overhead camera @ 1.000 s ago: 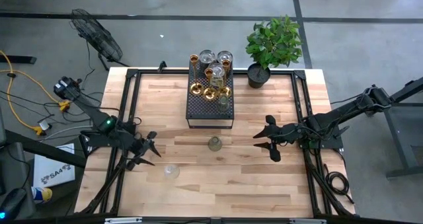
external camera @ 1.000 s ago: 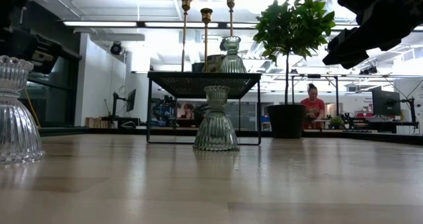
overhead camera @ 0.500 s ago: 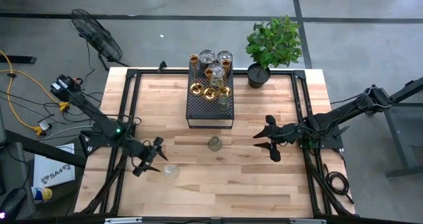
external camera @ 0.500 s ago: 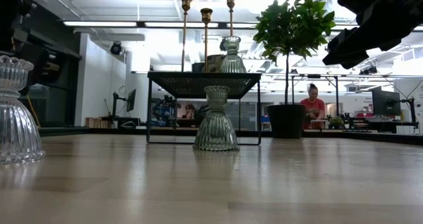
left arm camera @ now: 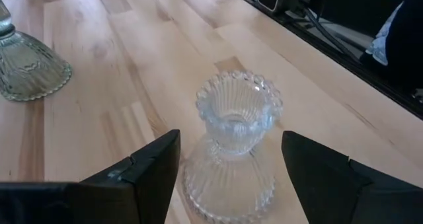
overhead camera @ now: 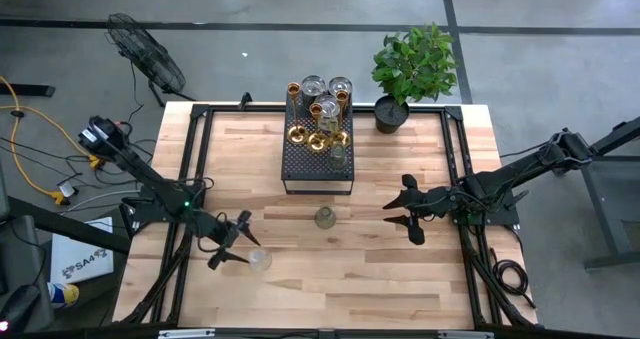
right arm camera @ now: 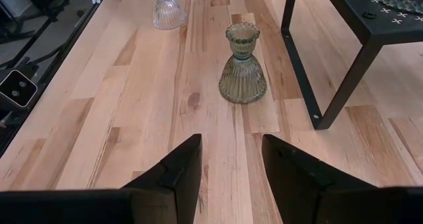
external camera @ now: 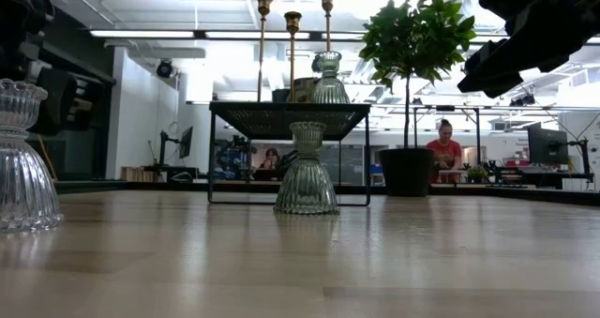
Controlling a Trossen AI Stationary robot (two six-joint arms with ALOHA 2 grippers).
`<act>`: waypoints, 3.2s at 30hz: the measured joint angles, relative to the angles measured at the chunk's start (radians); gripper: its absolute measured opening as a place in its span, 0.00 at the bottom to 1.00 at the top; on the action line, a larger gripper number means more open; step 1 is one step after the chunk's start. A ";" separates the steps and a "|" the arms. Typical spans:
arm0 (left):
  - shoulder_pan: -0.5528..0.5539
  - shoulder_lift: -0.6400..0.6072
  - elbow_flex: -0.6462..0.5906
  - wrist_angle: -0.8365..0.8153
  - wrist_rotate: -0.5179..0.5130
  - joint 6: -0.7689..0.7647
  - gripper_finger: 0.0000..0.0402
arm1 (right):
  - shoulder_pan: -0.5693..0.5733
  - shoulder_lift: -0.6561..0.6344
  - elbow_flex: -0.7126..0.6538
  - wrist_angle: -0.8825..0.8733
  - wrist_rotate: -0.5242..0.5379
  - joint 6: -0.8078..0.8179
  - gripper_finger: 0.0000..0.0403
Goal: Pick & Place candle stick holders
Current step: Put the transparent candle holder on the shelf
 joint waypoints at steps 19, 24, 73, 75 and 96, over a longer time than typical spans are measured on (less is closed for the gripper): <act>0.000 0.172 0.000 0.230 -0.020 0.049 0.65 | 0.000 0.000 0.000 0.000 0.000 0.000 0.37; 0.000 0.193 0.000 0.257 -0.029 0.049 0.65 | 0.000 0.000 0.000 0.000 0.000 0.000 0.37; 0.000 0.195 0.058 0.284 -0.272 -0.052 0.36 | 0.000 0.000 0.000 0.000 0.000 0.000 0.37; 0.000 0.194 0.078 0.285 -0.307 -0.026 0.36 | 0.000 0.000 0.000 0.000 0.000 0.000 0.37; 0.084 0.180 0.190 0.260 -0.689 0.057 0.36 | 0.000 0.000 0.000 0.000 0.000 0.000 0.37</act>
